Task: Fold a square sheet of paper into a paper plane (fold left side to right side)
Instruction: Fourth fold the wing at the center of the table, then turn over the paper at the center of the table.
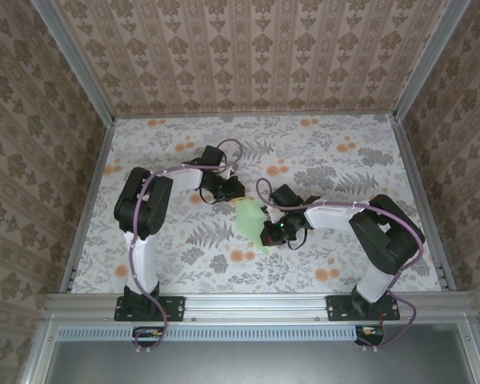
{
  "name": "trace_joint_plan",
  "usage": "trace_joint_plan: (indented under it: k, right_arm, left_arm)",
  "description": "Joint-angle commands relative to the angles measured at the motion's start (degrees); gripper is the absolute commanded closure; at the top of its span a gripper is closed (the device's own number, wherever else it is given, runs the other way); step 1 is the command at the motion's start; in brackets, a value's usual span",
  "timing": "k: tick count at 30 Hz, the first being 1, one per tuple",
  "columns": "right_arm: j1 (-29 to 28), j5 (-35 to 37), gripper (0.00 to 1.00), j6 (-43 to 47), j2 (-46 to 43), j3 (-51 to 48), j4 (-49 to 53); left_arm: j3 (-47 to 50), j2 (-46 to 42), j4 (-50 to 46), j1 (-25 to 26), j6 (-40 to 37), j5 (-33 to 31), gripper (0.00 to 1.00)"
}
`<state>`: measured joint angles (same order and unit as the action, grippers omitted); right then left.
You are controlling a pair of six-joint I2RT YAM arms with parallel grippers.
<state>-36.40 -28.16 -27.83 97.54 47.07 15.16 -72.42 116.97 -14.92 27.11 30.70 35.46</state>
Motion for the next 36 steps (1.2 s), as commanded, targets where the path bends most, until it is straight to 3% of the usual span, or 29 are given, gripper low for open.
trace_joint_plan:
  k: [1,8,16,29,36]
  right_arm:
    - [-0.43,-0.32,0.99,-2.97,0.77,-3.29,0.24]
    - [-0.22,1.30,0.72,-6.97,-7.44,-4.47,-10.35]
    - [3.88,9.25,0.47,-6.66,-17.47,-7.80,-12.85]
    - [6.55,9.23,0.41,-6.62,-28.29,-11.70,-10.81]
    - [9.12,4.23,0.38,-6.88,-31.16,-13.82,-10.25]
  left_arm:
    - [-0.60,-6.55,-3.19,-3.29,-2.65,-1.58,0.77]
    - [8.05,-18.34,-1.87,-4.33,0.15,-1.00,0.62]
    - [17.29,-19.37,8.30,3.44,8.72,1.00,0.58]
    - [11.32,-7.67,8.92,9.09,10.78,0.13,0.59]
    - [7.10,-4.41,9.37,10.27,11.09,1.01,0.59]
